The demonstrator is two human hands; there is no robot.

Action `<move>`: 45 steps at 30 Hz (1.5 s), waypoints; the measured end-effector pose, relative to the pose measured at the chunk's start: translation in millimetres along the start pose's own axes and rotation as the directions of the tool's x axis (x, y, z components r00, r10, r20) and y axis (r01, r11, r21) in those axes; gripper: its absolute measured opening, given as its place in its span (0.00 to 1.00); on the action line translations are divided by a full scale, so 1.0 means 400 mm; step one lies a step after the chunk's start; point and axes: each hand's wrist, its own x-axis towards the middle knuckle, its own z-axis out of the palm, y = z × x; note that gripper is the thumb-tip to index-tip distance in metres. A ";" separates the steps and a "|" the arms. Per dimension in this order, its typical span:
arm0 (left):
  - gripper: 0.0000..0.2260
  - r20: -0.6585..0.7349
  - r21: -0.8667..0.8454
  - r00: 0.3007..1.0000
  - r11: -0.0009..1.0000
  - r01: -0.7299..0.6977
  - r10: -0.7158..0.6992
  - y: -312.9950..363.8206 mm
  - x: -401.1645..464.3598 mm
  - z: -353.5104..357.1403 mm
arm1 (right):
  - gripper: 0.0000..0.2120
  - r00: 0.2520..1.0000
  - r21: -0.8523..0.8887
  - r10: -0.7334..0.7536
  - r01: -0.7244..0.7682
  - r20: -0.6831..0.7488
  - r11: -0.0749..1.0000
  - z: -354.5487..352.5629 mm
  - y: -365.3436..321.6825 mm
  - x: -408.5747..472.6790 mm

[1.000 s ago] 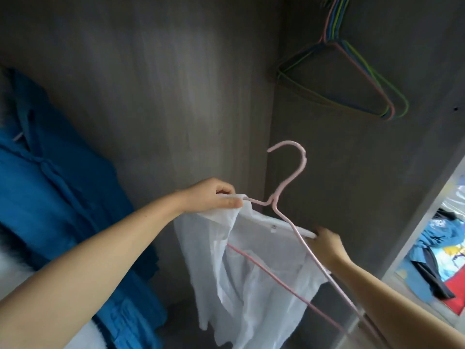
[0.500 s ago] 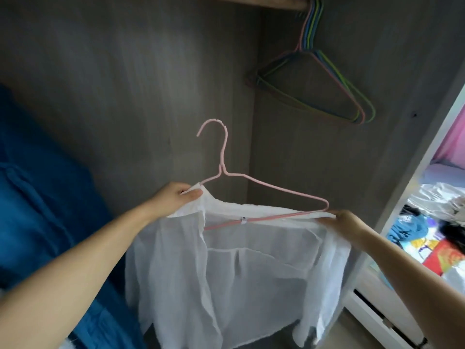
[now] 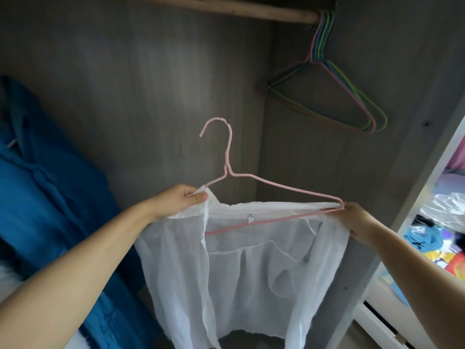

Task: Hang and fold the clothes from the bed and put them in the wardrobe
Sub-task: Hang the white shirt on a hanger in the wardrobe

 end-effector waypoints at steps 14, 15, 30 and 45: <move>0.24 -0.015 0.248 1.000 0.969 0.006 -0.003 -0.034 0.023 0.014 | 0.14 0.958 -0.183 0.151 -0.107 0.245 0.977 -0.034 -0.018 -0.047; 0.24 -0.033 0.248 0.999 0.969 0.006 0.002 -0.031 0.024 0.022 | 0.13 0.963 -0.175 0.133 -0.092 0.234 0.980 -0.026 -0.021 -0.052; 0.22 -0.476 0.375 0.848 0.926 -0.045 0.234 0.037 0.021 0.110 | 0.27 0.752 -0.428 -0.060 0.437 0.657 0.791 0.300 -0.109 -0.338; 0.03 -0.575 0.226 0.735 0.933 -0.281 0.360 0.007 0.014 -0.039 | 0.17 0.775 -0.658 -0.559 0.589 0.295 0.470 0.066 -0.345 -0.154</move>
